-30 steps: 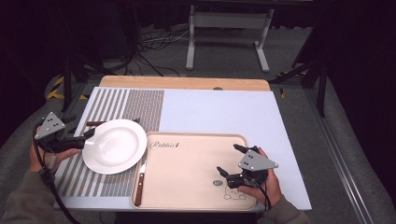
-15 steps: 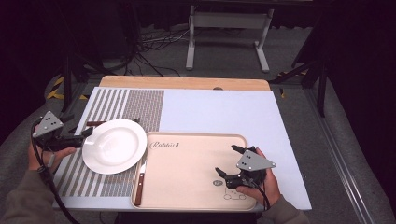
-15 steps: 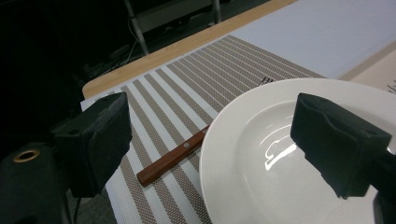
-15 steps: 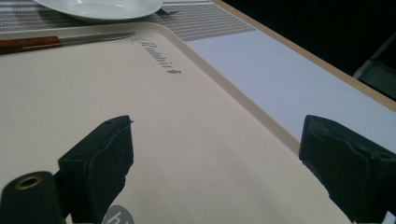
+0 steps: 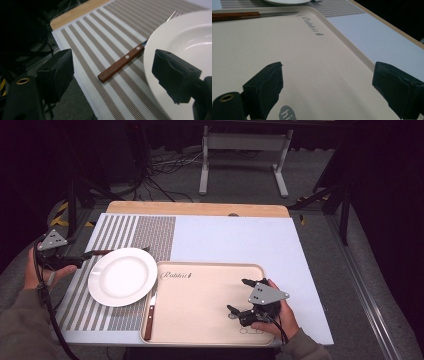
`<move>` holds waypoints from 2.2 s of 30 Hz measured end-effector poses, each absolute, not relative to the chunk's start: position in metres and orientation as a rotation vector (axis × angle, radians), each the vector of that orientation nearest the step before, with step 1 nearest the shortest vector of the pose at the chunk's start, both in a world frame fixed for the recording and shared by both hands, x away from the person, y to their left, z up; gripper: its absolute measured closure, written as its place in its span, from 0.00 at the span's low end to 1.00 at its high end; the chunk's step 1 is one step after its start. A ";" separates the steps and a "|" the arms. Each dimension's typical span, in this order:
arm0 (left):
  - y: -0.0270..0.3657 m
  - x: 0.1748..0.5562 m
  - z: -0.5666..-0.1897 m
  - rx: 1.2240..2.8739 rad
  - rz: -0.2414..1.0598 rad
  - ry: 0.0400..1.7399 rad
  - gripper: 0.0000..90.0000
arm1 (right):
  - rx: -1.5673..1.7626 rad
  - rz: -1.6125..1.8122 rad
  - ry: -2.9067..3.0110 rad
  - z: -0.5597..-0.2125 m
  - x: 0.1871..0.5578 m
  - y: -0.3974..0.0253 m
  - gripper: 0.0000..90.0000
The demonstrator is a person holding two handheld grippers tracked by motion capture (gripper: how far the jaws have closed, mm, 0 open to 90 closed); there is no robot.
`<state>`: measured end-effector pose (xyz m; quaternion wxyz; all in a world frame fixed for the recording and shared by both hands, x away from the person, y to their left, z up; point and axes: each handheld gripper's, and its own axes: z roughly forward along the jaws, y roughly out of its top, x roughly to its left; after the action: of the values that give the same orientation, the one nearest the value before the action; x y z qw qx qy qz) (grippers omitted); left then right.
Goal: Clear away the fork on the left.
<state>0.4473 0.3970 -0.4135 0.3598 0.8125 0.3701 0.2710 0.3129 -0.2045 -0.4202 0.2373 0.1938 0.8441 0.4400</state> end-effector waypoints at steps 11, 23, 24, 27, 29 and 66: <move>0.390 0.483 -0.443 2.161 0.601 1.075 0.17 | 0.591 1.203 2.271 -0.426 0.321 -0.214 0.14; 0.383 0.503 -0.457 2.234 0.572 1.030 0.21 | 0.552 1.171 2.277 -0.424 0.318 -0.209 0.15; 0.383 0.504 -0.458 2.233 0.572 1.020 0.21 | 0.554 1.168 2.278 -0.424 0.318 -0.209 0.15; 0.384 0.508 -0.461 2.237 0.556 0.987 0.22 | 0.558 1.152 2.289 -0.426 0.319 -0.208 0.15; 0.385 0.510 -0.461 2.237 0.523 0.979 0.22 | 0.553 1.148 2.292 -0.427 0.318 -0.206 0.15; 0.382 0.502 -0.465 2.216 0.479 0.954 0.83 | 0.491 1.119 2.402 -0.436 0.318 -0.192 0.15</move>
<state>0.5016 0.3823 -0.4647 0.3343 0.8490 0.3656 0.1835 0.3182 -0.1925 -0.4363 0.2213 0.1777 0.8692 0.4050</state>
